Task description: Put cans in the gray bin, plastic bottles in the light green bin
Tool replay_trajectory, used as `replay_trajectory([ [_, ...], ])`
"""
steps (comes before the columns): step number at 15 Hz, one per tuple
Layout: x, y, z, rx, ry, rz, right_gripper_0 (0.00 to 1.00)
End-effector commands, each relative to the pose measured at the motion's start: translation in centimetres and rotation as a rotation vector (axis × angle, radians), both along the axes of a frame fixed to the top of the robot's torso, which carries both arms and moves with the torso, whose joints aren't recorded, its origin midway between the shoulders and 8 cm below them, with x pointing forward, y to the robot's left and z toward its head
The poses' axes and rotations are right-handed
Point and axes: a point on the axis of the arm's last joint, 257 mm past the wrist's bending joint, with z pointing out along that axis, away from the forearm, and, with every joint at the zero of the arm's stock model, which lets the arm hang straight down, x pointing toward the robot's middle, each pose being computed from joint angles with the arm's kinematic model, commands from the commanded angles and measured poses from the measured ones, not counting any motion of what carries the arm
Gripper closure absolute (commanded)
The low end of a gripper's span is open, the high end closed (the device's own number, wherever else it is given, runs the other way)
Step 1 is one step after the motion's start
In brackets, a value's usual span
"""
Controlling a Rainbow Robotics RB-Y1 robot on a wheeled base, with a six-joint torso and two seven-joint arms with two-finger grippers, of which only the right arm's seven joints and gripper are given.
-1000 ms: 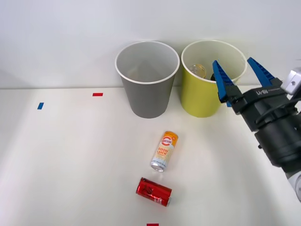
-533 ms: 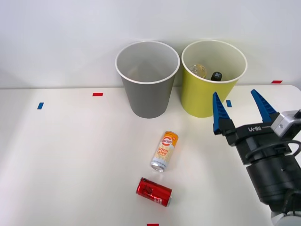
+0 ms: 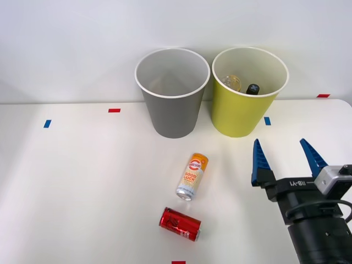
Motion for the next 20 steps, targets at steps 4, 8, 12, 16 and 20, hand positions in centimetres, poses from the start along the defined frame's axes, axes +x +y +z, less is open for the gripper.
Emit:
replay_trajectory([
  [4, -2.0, -1.8, -2.4, -0.101, 0.051, -0.089, 0.0],
  [8, -3.2, -3.5, -3.9, -0.155, 0.094, -0.127, 0.0],
  [12, -3.0, -4.3, -4.2, -0.315, 0.107, -0.157, 0.0],
  [16, -3.7, -4.3, -4.6, -0.257, 0.117, -0.177, 0.0],
  [20, -4.7, -3.7, -5.0, -0.161, 0.119, -0.141, 0.0],
])
